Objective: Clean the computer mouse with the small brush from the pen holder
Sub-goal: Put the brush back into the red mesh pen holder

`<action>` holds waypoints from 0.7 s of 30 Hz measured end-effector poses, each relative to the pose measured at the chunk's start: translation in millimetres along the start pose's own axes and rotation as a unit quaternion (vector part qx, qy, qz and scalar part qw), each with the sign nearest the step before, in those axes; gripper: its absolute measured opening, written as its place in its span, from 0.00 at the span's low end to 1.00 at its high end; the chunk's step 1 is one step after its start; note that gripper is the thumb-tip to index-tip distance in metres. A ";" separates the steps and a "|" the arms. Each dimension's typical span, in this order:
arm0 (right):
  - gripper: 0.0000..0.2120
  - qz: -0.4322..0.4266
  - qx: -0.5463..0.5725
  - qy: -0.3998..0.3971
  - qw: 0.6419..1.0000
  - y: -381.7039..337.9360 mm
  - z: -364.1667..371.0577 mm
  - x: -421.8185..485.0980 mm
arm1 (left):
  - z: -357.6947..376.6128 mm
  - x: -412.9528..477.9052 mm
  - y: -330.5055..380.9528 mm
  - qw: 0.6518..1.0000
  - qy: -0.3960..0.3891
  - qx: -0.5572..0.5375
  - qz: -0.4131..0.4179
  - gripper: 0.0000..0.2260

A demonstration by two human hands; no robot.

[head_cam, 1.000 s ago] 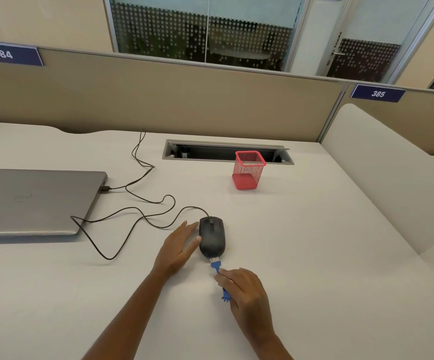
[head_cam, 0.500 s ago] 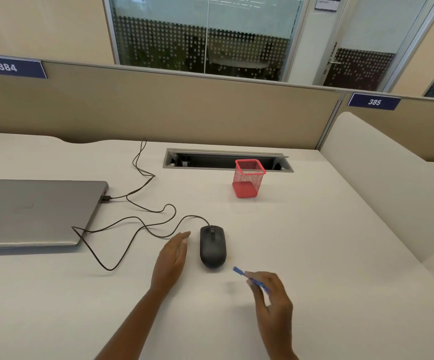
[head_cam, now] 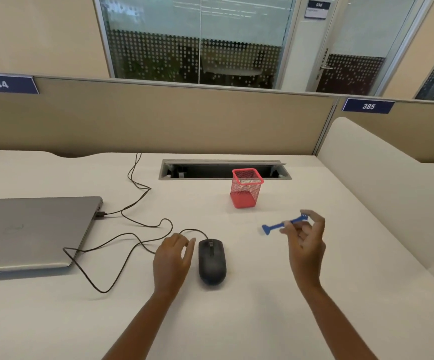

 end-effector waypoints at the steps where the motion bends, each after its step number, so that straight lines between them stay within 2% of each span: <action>1: 0.11 -0.008 -0.006 0.003 1.000 -3.2 4.2 10.3 | 2.6 5.9 5.1 1.000 -0.003 0.005 0.015 0.07; 4: 0.06 -0.031 -0.026 0.010 0.999 -13.1 18.8 39.1 | 16.8 21.0 10.6 0.999 -0.026 0.008 0.023 0.05; 8: 0.05 -0.050 -0.068 -0.003 0.996 -21.6 45.8 75.0 | 50.0 35.8 10.4 0.995 -0.094 0.020 0.010 0.16; 12: 0.04 -0.072 -0.100 -0.009 0.992 -27.1 71.6 107.8 | 78.8 52.0 4.2 0.987 -0.154 0.053 -0.001 0.22; 16: 0.04 -0.049 -0.135 -0.016 0.989 -14.1 89.2 131.1 | 101.8 65.0 -13.3 0.973 -0.216 0.079 -0.034 0.25; 21: 0.04 -0.007 -0.168 -0.028 0.985 9.1 105.2 141.5 | 116.4 78.2 -23.1 0.965 -0.240 0.100 -0.038 0.25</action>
Point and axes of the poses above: each hand's wrist, its own x-axis towards the middle knuckle, its own z-axis out of the palm, y = z × x, the point moved 10 cm from there along x, towards the middle knuckle, and after that the axes turned 6 degrees about z, right-handed, at the moved point
